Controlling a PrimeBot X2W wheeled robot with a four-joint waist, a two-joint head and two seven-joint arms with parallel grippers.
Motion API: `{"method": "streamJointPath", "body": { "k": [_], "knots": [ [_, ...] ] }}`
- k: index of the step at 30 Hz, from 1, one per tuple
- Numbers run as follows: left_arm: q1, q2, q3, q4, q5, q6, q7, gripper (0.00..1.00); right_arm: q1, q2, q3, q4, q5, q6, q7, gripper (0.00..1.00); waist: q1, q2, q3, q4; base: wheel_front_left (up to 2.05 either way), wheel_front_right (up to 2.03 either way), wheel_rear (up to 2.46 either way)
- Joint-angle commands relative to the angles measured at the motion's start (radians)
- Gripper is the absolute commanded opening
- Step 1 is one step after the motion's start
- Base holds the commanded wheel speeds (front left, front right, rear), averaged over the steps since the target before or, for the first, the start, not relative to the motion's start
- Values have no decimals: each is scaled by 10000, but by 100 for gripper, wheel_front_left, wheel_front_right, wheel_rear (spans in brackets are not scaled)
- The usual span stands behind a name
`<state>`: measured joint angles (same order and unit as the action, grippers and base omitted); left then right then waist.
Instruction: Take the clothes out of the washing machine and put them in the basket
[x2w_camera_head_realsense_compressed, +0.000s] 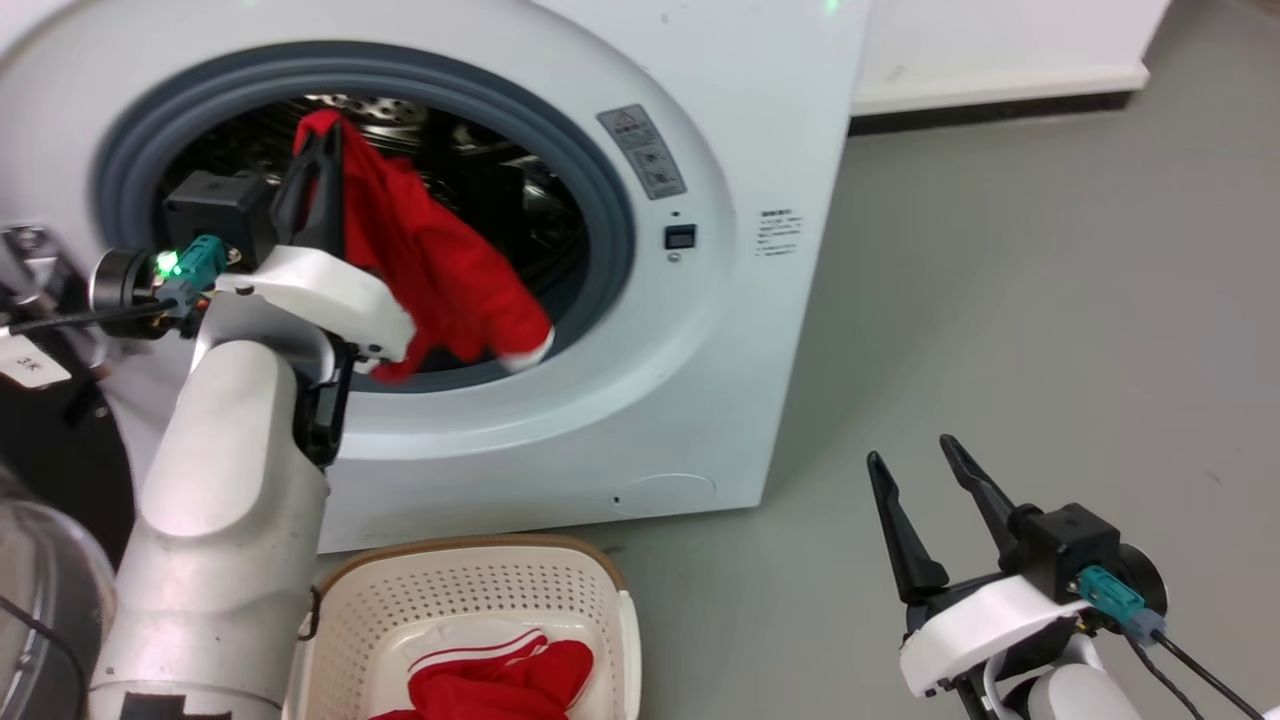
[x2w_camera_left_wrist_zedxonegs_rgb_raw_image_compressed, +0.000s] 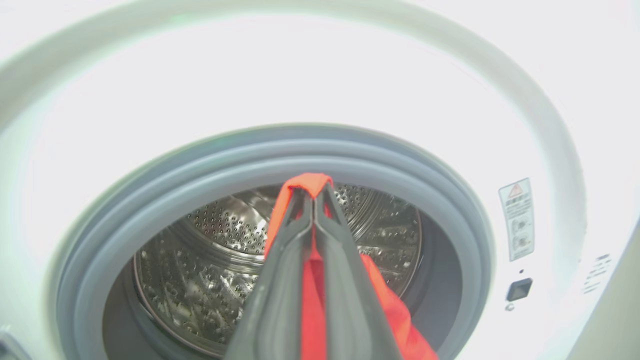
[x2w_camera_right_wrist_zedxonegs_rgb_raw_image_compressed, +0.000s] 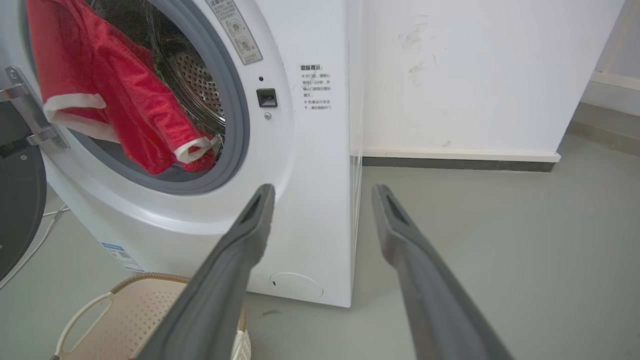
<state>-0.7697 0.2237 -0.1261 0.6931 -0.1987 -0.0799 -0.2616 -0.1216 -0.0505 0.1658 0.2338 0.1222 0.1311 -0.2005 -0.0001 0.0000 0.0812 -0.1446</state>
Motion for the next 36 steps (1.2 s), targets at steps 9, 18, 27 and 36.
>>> {"method": "streamJointPath", "body": {
  "k": [9,18,27,36],
  "knots": [
    [906,-522,-150,-2992,-105,-19,-37,0,410,6,-662,-664,-251,-7,229,100,1,0,-261,1138,0,0,0],
    [2445,-743,-298,-4928,-389,227,411,0,137,6,-966,-1374,-445,-7,394,100,1,0,762,1756,0,0,0],
    [3976,-1279,-366,-3130,-935,367,116,0,-665,6,-776,-1718,-636,-7,453,100,1,0,2696,1786,0,0,0],
    [3179,-1651,-407,-483,-1279,226,-50,0,-1540,5,-531,-1878,-820,-7,430,100,1,0,4596,1651,0,0,0]
  ]
}}
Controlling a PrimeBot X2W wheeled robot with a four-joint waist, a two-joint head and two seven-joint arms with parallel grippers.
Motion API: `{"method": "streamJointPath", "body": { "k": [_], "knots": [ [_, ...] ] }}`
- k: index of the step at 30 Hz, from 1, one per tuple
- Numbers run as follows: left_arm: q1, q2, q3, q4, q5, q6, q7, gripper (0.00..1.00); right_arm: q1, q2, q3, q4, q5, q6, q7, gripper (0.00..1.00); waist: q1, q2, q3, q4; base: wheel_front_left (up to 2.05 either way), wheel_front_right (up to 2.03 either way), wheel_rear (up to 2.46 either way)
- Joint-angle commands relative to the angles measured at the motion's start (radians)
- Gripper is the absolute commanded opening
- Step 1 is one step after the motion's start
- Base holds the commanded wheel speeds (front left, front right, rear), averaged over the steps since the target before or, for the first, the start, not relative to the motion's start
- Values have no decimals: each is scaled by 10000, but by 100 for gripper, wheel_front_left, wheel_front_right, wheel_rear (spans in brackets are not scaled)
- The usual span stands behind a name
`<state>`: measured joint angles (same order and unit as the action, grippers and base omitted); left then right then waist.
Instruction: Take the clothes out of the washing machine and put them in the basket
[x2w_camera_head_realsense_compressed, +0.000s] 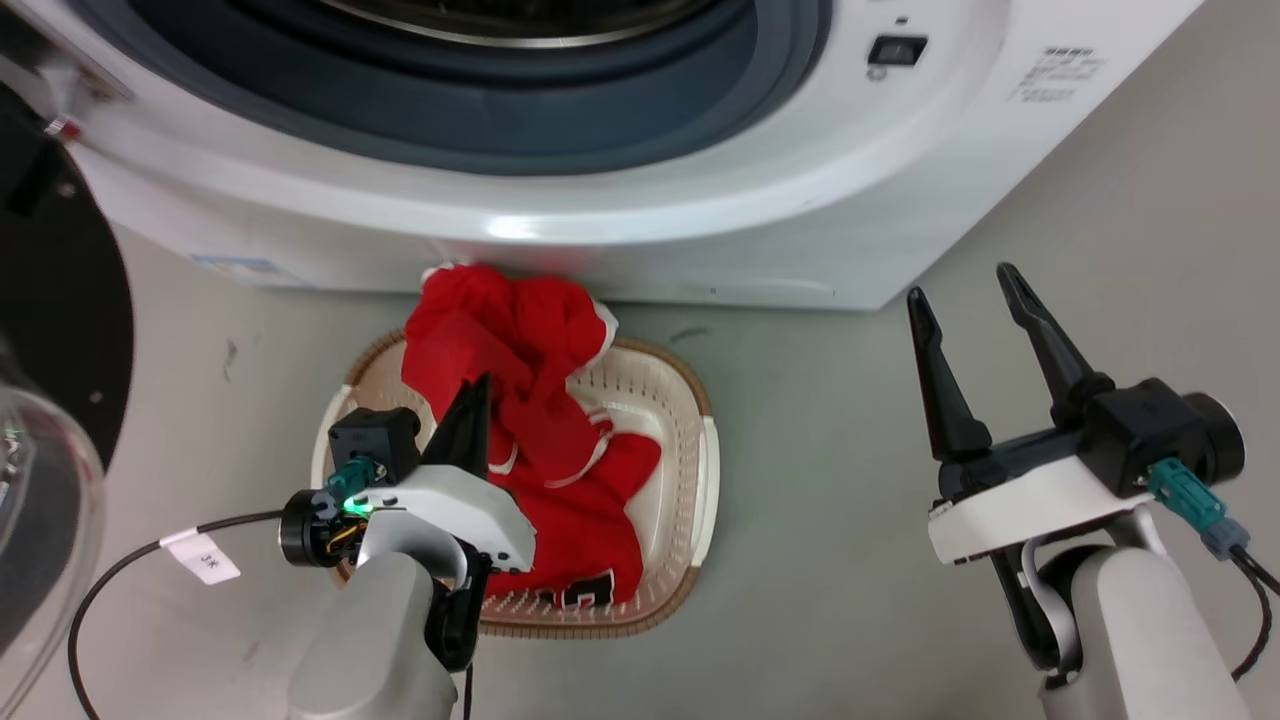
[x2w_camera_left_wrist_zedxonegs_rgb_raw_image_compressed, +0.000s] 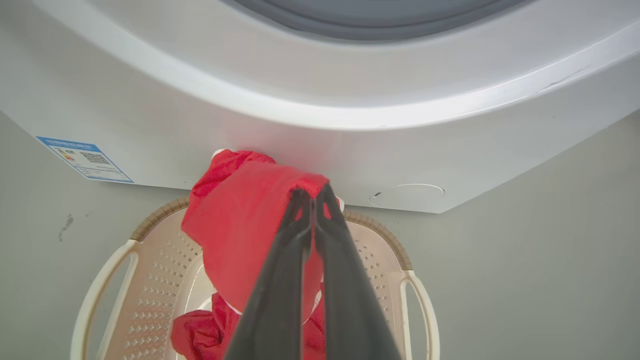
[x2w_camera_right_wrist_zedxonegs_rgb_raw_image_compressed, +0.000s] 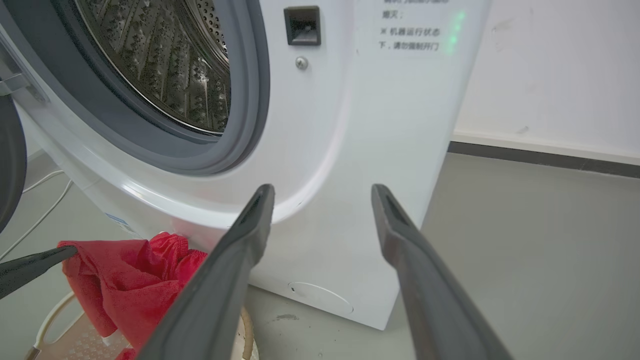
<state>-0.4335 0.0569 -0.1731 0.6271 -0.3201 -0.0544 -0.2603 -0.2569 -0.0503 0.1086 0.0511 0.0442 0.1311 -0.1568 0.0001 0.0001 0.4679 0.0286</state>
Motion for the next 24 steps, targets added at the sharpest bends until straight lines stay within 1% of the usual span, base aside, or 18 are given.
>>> {"method": "streamJointPath", "body": {
  "k": [1,7,10,14,16,20,21,22,23,24],
  "knots": [
    [-315,-3,89,477,-83,-39,-62,0,-253,3,71,-66,-41,-7,-17,100,-1,-1,918,-103,0,0,0],
    [-1410,-53,259,2531,-219,-32,-48,0,-709,3,263,-168,-78,-7,-72,100,-1,-1,2046,-342,0,0,0],
    [-1978,-53,452,3295,-295,26,-50,0,-911,3,333,-263,-87,-7,-78,100,-1,-1,2654,-527,0,0,0],
    [-2626,-40,762,4163,-385,154,-49,0,-1079,4,397,-335,-94,-7,-127,100,-1,-1,3300,-731,0,0,0],
    [-2761,6,801,4359,-371,185,-49,0,-1138,4,418,-336,-102,-7,-158,100,-1,-1,3415,-771,0,0,0],
    [-3122,217,912,4960,-314,19,-50,0,-1209,4,482,-235,-51,-7,-273,100,-1,-1,3642,-906,0,0,0],
    [-3197,246,966,5066,-343,11,-50,7,-1233,3,476,-192,-36,-7,-289,100,-1,-1,3645,-910,0,0,0],
    [-3268,269,985,5164,-344,-9,-50,80,-1274,4,469,-147,-31,-7,-309,100,-1,-1,3631,-903,0,0,0],
    [-3330,331,942,5282,-242,-44,-50,100,-1343,4,473,0,-4,-7,-404,100,-1,-1,3473,-865,0,0,0],
    [-3330,331,942,5282,-242,-44,-50,100,-1343,4,473,0,-4,-7,-404,100,-1,-1,3473,-865,0,0,0]
  ]
}}
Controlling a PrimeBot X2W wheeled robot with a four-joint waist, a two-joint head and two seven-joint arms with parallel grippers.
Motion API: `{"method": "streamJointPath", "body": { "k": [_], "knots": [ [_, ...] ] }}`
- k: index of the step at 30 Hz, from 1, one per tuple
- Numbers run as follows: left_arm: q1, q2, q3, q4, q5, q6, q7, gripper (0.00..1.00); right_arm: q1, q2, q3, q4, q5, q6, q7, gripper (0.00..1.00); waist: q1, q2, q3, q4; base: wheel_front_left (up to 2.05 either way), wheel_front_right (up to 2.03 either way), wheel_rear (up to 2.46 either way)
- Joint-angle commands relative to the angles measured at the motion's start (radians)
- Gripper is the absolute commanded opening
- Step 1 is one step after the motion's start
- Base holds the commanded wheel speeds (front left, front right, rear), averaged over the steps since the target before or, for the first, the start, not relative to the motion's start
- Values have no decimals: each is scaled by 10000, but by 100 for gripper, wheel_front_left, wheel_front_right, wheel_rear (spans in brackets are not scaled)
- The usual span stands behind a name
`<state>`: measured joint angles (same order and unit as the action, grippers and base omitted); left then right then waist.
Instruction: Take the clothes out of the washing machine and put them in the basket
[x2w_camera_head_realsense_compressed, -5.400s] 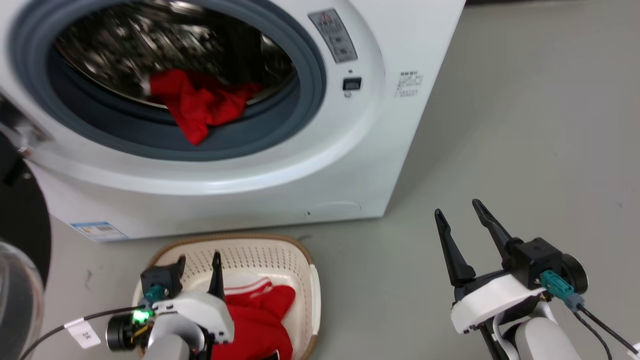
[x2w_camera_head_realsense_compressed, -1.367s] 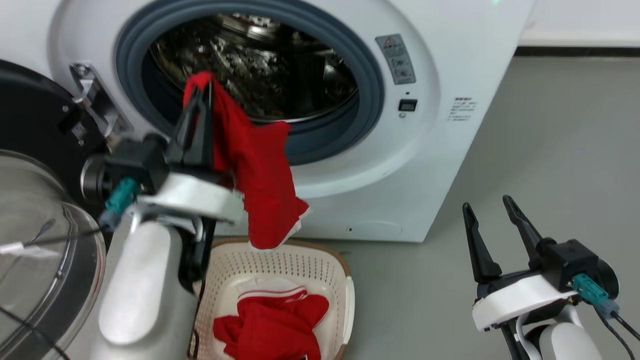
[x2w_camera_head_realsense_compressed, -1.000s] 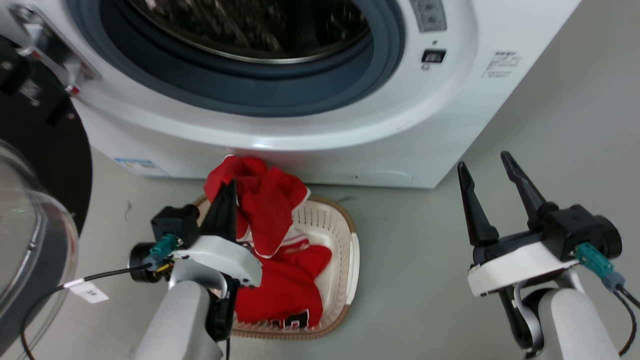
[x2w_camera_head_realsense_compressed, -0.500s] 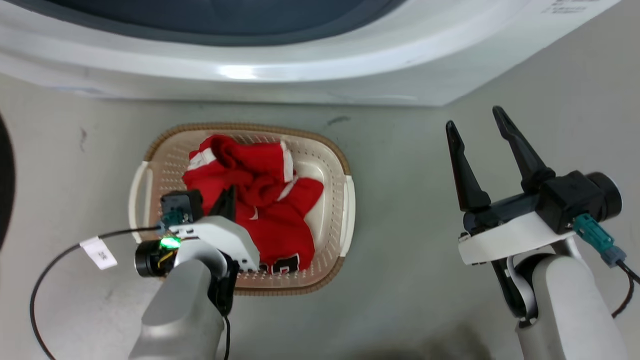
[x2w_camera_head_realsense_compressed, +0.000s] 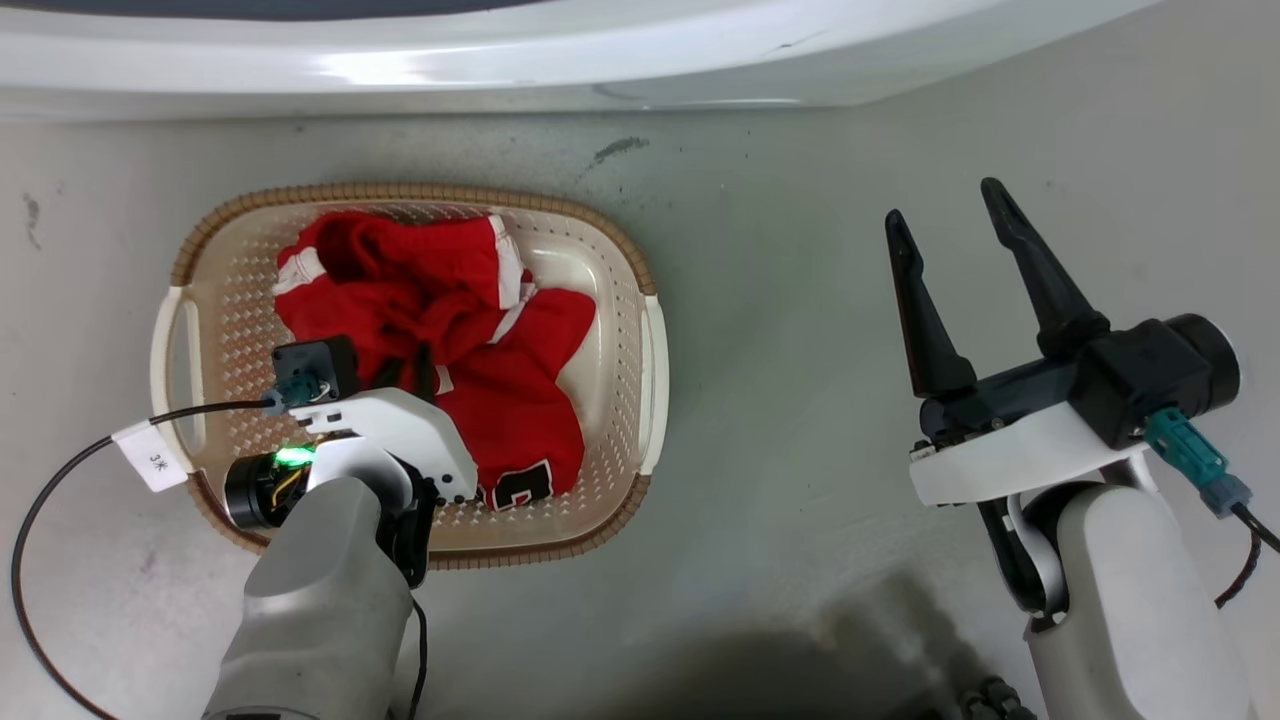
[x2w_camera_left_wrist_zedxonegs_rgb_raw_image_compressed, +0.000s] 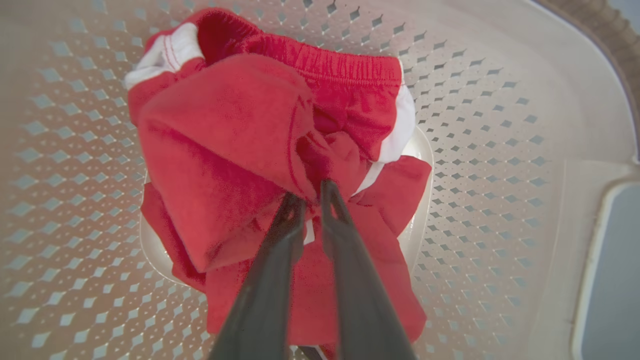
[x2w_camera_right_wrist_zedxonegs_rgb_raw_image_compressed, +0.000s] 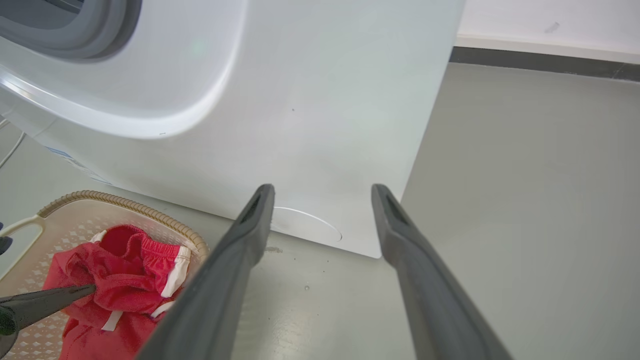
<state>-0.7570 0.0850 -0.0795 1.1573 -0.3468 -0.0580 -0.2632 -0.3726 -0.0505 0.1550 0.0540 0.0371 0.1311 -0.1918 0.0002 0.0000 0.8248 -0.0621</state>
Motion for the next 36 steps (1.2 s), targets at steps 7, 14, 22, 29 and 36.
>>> {"method": "streamJointPath", "body": {
  "k": [7,14,22,29,36],
  "knots": [
    [752,-110,267,-619,-52,-384,-22,100,87,5,-129,1050,180,-7,-398,100,-2,0,-1827,321,0,0,0],
    [2404,-191,558,-2847,682,-365,-20,100,769,5,-397,1584,171,-7,-507,100,-2,0,-3960,657,0,0,0],
    [4001,-324,553,-5651,1608,-247,-22,100,1645,5,-728,1535,186,-7,-306,100,-2,0,-5821,930,0,0,0],
    [4953,-343,436,-7660,2163,-83,-22,100,2204,5,-1050,1194,169,-7,-142,100,-2,0,-6875,930,0,0,0],
    [5804,-204,302,-9095,2764,-45,-22,100,2963,5,-1317,715,201,-7,146,100,-2,0,-7787,970,0,0,0]
  ]
}}
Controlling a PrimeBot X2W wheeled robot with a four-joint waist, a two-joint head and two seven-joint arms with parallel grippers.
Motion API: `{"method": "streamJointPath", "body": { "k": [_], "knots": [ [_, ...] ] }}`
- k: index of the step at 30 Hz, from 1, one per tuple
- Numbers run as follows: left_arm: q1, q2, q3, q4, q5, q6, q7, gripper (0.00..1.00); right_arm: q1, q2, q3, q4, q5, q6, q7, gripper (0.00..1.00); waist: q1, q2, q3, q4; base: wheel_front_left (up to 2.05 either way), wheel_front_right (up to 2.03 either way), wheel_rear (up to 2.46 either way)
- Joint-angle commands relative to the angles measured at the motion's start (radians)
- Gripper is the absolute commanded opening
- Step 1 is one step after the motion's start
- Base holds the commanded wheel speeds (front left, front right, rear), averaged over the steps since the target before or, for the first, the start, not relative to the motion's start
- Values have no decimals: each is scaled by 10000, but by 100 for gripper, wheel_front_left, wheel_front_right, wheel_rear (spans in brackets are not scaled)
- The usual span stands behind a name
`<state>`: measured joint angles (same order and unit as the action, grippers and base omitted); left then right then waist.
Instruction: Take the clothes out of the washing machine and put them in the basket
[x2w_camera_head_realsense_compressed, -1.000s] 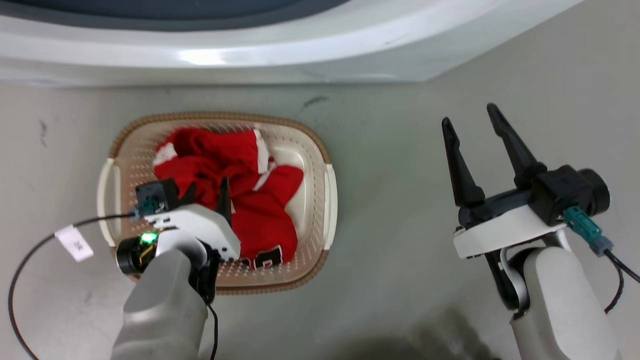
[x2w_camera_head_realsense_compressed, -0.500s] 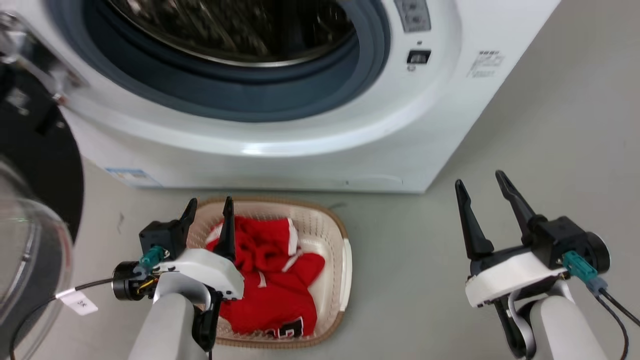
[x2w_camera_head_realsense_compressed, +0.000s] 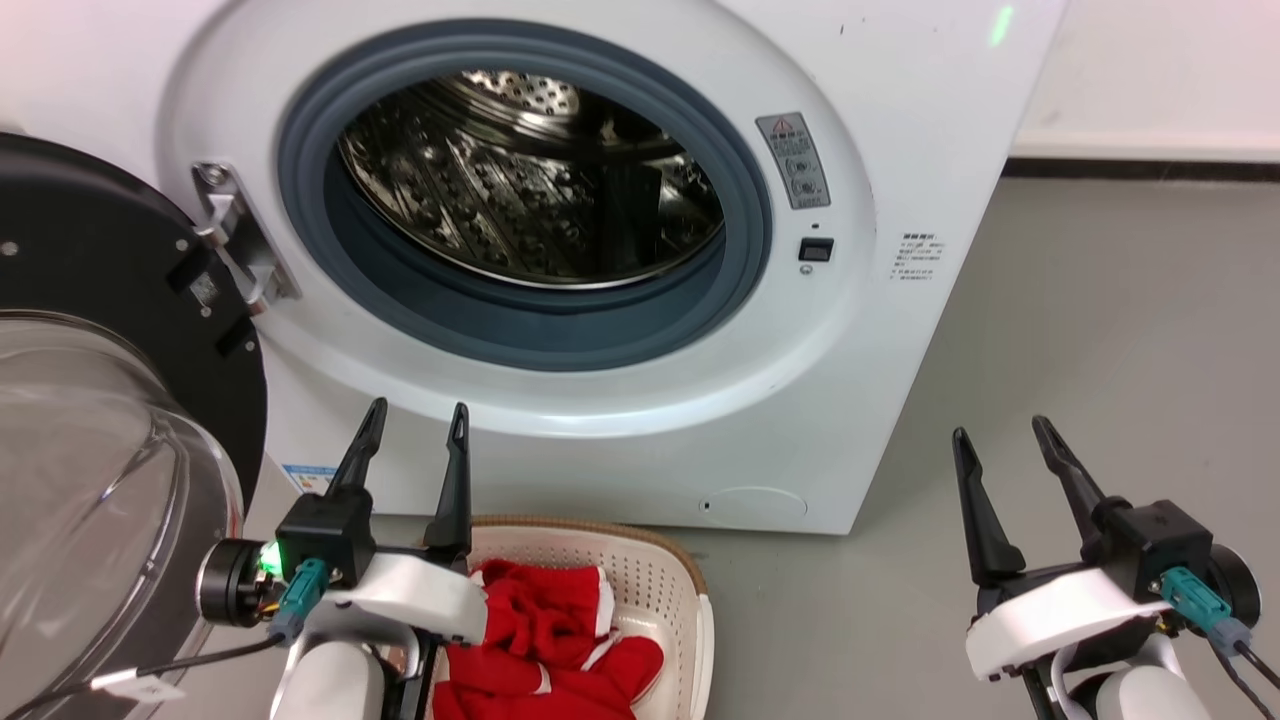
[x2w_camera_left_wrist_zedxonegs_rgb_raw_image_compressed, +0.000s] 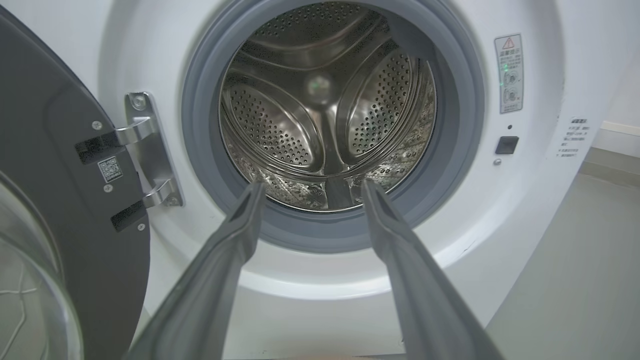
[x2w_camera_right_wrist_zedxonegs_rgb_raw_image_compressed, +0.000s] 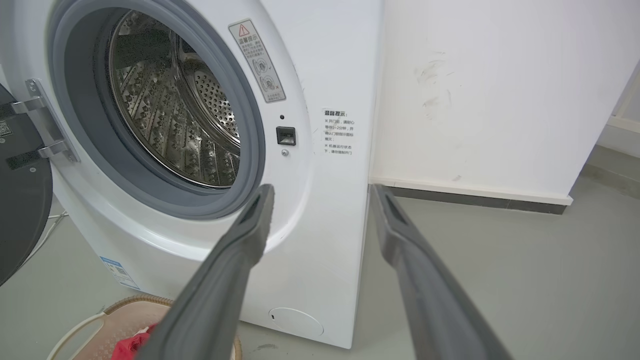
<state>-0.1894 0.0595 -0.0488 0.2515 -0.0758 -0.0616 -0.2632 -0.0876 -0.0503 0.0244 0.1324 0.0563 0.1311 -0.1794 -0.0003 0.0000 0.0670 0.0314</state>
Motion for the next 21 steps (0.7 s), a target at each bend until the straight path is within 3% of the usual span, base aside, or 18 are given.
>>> {"method": "streamJointPath", "body": {
  "k": [1,21],
  "knots": [
    [218,88,-5,-156,86,2,-22,100,195,3,-21,-121,4,-7,46,100,3,0,-272,40,0,0,0],
    [1114,438,-238,-591,183,182,136,100,886,3,203,-534,111,-7,432,100,3,0,-738,-17,0,0,0]
  ]
}}
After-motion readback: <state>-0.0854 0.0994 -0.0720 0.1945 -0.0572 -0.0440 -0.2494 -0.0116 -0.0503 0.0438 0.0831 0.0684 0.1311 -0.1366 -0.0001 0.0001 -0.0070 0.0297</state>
